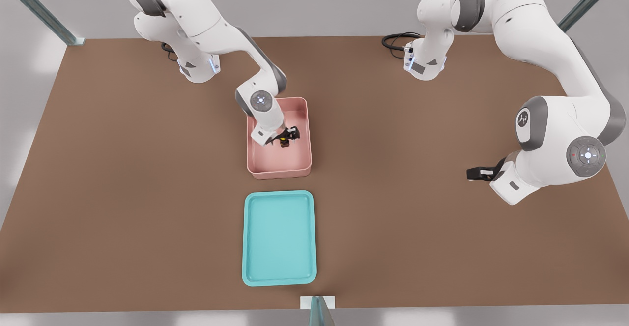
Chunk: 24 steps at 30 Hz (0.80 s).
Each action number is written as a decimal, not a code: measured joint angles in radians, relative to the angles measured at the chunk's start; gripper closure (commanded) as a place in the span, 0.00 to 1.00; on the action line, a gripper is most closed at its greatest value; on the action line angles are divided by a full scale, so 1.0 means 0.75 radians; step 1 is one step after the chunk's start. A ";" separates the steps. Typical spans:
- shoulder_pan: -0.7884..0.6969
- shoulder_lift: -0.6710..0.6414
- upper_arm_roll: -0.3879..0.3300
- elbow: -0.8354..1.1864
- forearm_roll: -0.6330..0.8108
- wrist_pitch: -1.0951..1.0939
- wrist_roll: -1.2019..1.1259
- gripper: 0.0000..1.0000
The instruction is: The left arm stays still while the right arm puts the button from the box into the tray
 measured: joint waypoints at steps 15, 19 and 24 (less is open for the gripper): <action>0.027 0.033 0.006 -0.054 -0.012 0.101 0.009 0.25; 0.025 0.033 0.006 -0.053 -0.017 0.105 0.009 0.42; -0.004 0.007 -0.003 -0.038 -0.016 0.088 0.009 0.47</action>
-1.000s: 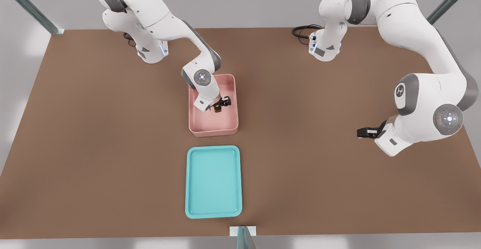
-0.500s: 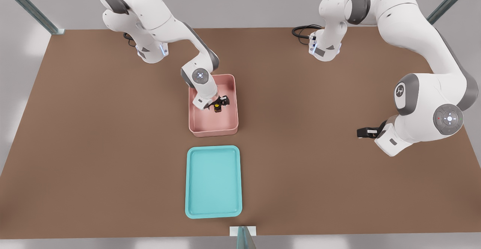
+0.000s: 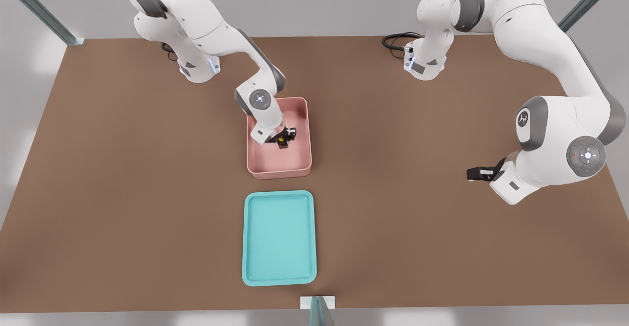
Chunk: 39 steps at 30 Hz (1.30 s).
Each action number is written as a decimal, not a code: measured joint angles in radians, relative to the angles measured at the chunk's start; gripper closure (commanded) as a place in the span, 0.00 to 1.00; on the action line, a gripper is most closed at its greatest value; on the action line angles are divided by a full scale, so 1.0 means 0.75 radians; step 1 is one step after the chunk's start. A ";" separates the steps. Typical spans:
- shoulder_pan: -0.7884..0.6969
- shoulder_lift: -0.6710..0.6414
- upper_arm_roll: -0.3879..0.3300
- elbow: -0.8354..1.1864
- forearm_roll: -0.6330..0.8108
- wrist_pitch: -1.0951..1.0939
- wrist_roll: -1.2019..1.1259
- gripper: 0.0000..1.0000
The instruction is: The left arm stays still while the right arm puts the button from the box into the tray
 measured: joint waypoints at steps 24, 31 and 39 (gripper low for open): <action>-0.328 0.683 -0.094 1.433 0.009 -0.541 -0.375 0.02; -0.367 0.406 -0.073 1.529 0.046 -0.781 -0.501 0.00; -0.771 -0.072 -0.188 1.374 -0.054 -1.572 -0.614 0.00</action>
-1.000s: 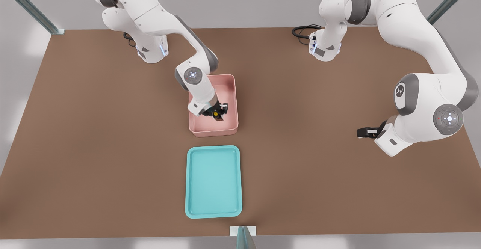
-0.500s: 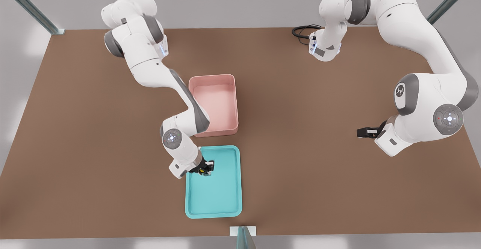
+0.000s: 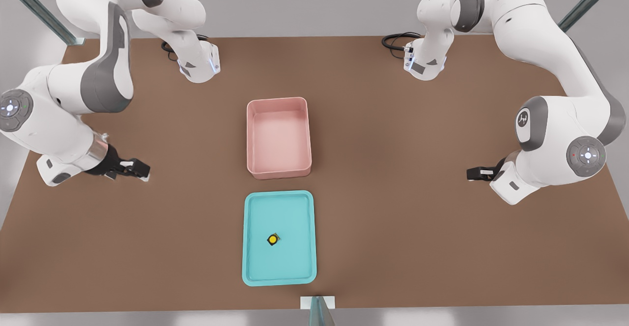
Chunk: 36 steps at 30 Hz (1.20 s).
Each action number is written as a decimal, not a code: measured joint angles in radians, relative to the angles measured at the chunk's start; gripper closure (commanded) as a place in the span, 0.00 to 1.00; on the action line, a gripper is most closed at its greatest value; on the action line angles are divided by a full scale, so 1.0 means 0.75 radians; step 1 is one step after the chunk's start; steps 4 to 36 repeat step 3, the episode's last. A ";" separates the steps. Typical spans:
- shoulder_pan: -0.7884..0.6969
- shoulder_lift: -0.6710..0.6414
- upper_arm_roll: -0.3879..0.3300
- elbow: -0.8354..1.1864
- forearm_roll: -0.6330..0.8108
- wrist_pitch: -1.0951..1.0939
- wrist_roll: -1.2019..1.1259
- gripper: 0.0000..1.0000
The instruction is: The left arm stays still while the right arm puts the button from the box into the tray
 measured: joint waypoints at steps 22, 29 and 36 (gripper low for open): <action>-0.017 0.016 -0.003 -0.010 -0.005 -0.075 -0.033 0.00; -0.017 0.016 -0.003 -0.010 -0.005 -0.075 -0.033 0.00; -0.017 0.016 -0.003 -0.010 -0.005 -0.075 -0.033 0.00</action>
